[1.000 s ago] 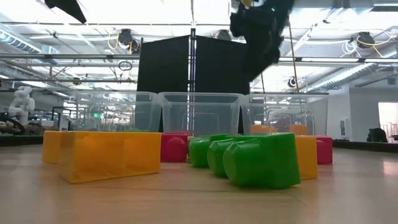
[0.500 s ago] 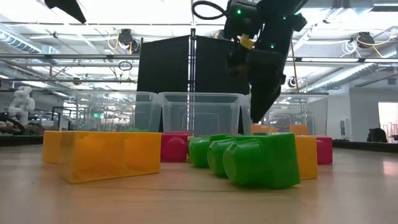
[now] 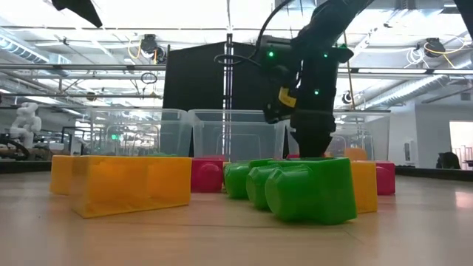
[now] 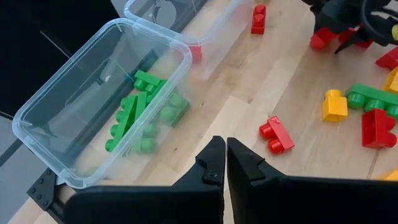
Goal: Sort blocks
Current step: Put the red game piece with 2 studs into the center transparent bin
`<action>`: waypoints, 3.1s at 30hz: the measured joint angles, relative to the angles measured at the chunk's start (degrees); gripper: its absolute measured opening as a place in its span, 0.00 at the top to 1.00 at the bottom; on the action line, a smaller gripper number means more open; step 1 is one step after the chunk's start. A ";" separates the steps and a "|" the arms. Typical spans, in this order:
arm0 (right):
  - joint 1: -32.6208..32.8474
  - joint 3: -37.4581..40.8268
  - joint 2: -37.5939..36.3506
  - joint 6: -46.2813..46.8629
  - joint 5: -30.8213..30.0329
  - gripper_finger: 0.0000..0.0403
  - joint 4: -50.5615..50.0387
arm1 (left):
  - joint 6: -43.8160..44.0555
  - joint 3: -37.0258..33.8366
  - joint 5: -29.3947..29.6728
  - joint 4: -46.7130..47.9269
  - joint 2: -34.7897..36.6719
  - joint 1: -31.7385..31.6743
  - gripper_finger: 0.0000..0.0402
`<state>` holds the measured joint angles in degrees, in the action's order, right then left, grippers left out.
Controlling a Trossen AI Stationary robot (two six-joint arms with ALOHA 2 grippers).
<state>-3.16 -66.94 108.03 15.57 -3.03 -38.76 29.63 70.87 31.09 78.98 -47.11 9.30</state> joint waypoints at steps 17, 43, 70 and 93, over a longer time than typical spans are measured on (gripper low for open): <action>0.75 -1.93 1.27 2.10 1.92 0.70 -1.58 | 0.08 0.00 -0.02 -0.02 -0.01 -0.01 1.00; -16.95 -29.99 1.21 -10.67 -3.50 0.70 15.18 | 0.09 0.00 0.00 -0.02 0.00 -0.02 1.00; -25.90 -29.97 7.15 -7.63 -5.62 0.30 9.93 | 0.07 0.00 0.92 -0.44 0.00 -0.02 1.00; -12.54 -38.39 -3.56 -29.66 -2.60 0.31 -31.95 | 0.09 0.00 0.59 -0.39 0.00 -0.02 1.00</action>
<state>-15.70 -105.32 104.47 -14.09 -5.63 -70.72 29.71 70.87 31.68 78.59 -47.12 9.28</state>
